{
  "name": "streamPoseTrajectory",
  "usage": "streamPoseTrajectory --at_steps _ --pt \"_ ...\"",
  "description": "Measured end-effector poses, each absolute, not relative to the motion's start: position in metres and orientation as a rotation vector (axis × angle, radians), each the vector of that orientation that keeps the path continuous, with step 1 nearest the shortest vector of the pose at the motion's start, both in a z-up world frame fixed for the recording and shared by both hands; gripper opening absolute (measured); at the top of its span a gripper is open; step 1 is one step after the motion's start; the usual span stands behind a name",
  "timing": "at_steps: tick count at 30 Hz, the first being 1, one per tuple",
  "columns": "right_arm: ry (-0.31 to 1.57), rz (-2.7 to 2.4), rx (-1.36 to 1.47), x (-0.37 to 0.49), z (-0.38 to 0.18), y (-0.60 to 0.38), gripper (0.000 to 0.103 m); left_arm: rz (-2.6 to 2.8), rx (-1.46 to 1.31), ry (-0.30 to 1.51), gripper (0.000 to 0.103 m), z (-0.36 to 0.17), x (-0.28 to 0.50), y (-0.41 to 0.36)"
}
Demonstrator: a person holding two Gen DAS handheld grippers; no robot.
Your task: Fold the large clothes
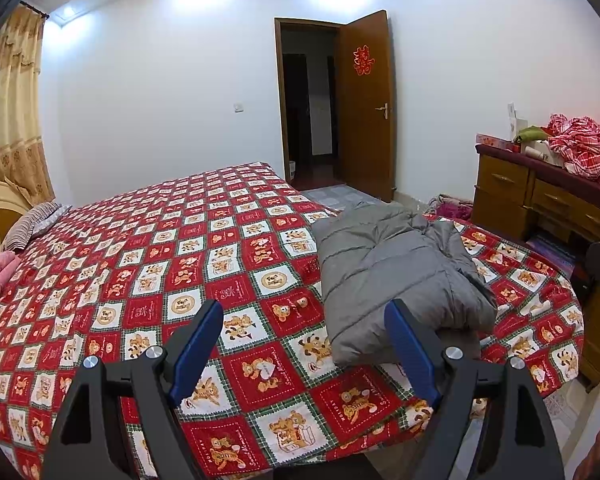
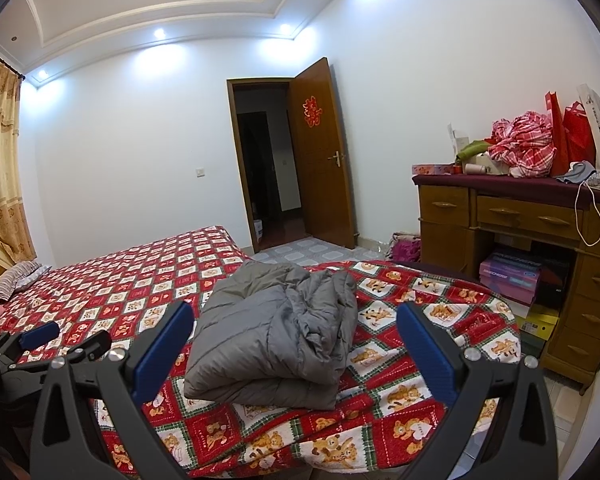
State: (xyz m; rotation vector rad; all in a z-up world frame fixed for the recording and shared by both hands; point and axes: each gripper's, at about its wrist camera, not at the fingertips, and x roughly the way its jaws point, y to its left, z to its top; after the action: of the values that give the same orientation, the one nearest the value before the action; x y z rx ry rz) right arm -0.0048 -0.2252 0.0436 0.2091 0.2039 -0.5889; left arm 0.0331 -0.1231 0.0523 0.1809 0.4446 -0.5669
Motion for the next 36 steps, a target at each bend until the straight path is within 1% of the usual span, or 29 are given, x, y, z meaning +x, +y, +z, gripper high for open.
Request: streamPoseTrajectory --at_steps 23,28,36 --pt "0.218 -0.595 0.22 -0.006 0.035 -0.228 0.103 -0.568 0.194 0.444 0.083 0.057 0.044 -0.127" --pt "0.221 -0.598 0.222 -0.006 0.032 -0.227 0.103 -0.601 0.13 0.495 0.083 0.059 0.057 -0.12" --pt "0.242 -0.595 0.229 -0.003 0.028 -0.228 0.103 -0.564 0.098 0.483 0.083 0.058 0.068 -0.109"
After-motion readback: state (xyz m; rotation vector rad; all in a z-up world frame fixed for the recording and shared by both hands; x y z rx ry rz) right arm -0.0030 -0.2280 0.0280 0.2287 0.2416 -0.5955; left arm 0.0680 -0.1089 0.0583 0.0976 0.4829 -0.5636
